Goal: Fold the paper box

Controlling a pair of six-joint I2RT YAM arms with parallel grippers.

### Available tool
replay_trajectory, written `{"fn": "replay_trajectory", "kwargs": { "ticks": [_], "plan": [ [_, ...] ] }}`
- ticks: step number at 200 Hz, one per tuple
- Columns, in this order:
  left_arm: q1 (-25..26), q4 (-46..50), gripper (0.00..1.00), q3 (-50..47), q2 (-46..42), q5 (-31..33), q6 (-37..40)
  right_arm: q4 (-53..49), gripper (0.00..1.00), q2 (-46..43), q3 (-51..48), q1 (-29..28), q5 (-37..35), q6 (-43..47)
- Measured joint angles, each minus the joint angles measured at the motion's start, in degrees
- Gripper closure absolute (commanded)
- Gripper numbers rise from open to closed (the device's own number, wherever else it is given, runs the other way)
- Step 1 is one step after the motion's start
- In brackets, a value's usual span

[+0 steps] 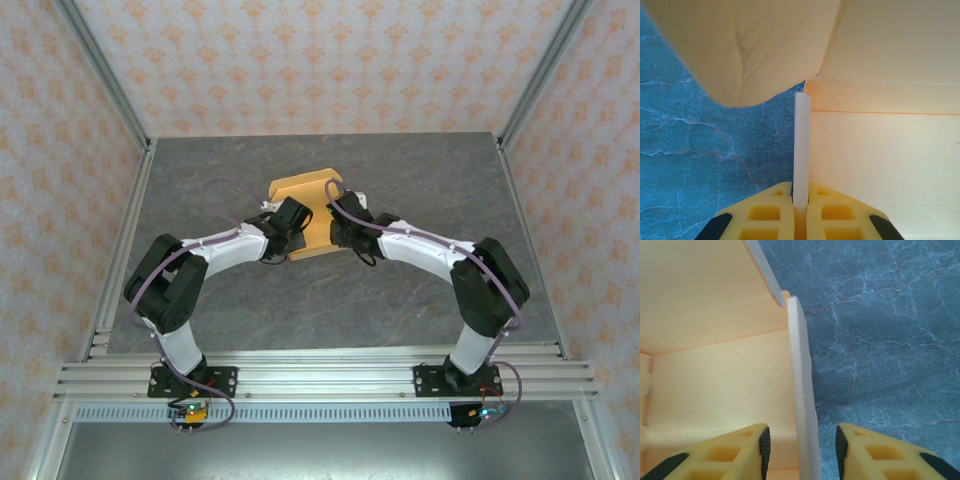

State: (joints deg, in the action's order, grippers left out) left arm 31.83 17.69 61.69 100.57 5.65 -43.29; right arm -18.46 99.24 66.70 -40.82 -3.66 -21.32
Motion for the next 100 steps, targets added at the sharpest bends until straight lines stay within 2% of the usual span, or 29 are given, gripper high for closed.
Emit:
{"fn": "replay_trajectory", "kwargs": {
  "ticks": [34,67,100],
  "plan": [
    [0.0,-0.04,1.0,0.11,0.0,0.0,0.02,0.02,0.71,3.26,0.02,-0.02,-1.51,1.4],
    [0.07,-0.07,1.0,0.11,0.0,-0.04,0.04,-0.17,0.82,6.12,0.52,-1.42,-6.4,1.86],
    [0.07,-0.13,1.0,0.11,0.09,-0.26,0.04,-1.73,0.81,6.91,1.68,-3.5,-12.35,0.37]
  ]
}}
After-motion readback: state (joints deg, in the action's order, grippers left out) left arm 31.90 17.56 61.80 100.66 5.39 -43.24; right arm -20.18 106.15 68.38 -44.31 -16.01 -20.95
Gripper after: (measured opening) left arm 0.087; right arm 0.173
